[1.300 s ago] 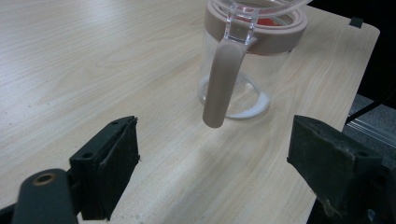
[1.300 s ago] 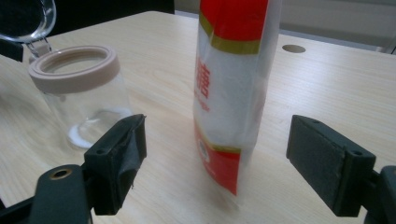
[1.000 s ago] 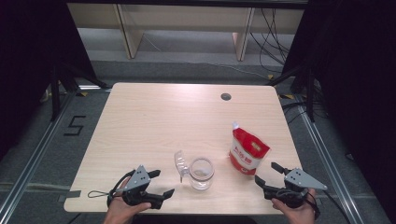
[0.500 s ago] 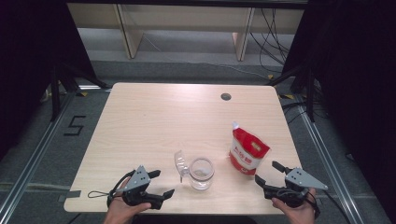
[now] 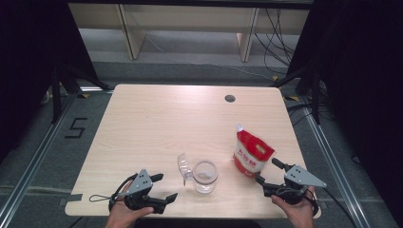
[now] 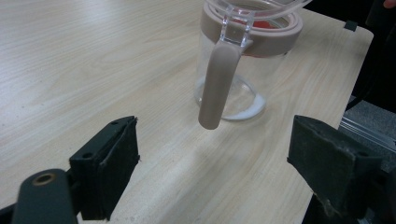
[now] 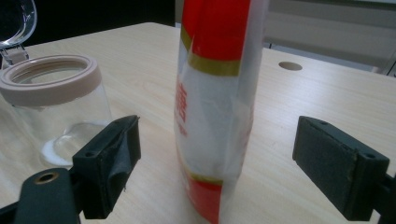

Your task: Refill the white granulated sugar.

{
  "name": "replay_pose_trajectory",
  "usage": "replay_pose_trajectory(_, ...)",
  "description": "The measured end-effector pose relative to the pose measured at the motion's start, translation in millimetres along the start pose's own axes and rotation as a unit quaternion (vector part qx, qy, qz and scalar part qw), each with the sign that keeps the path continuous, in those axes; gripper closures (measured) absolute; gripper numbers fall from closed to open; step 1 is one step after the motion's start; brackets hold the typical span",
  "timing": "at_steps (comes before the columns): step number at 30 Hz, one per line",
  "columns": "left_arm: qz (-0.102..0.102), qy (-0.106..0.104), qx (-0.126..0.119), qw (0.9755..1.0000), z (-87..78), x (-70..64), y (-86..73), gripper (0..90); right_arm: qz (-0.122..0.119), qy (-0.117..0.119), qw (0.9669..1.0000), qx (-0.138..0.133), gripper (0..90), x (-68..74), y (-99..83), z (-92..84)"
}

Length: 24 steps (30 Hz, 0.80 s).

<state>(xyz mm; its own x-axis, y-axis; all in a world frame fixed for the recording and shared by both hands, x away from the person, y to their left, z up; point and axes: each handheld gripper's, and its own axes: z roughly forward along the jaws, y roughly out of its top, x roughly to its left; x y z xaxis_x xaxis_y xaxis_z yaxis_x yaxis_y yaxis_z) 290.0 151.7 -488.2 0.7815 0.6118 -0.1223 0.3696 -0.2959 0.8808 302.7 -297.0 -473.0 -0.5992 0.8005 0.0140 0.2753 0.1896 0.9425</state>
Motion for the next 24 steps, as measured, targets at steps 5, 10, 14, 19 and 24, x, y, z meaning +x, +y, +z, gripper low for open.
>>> replay_pose_trajectory(5, -0.003, -0.002, -0.002, 1.0000, 2.5, -0.9, 1.3, 15.7, -0.020, 0.007, 0.9998, 0.001, 15.8, 1.0, -1.1, 13.0)
replay_pose_trajectory(10, -0.004, -0.004, 0.004, 1.0000, 4.4, -2.2, 0.8, 15.7, -0.024, 0.016, 0.9995, -0.012, 16.0, -3.3, -3.1, 25.9)
replay_pose_trajectory(14, -0.009, -0.004, 0.000, 1.0000, 4.2, -1.9, 0.9, 15.6, -0.020, 0.022, 0.9994, -0.019, 16.0, -5.1, -4.2, 33.6)
replay_pose_trajectory(19, -0.010, -0.004, 0.001, 0.9999, 4.8, -1.9, 0.4, 15.7, -0.025, 0.040, 0.9983, -0.033, 21.5, -9.8, -5.6, 43.1)
replay_pose_trajectory(24, -0.007, -0.002, 0.003, 1.0000, 4.3, -2.5, 0.7, 15.7, -0.035, 0.057, 0.9973, -0.030, 27.0, -12.8, -6.4, 48.3)
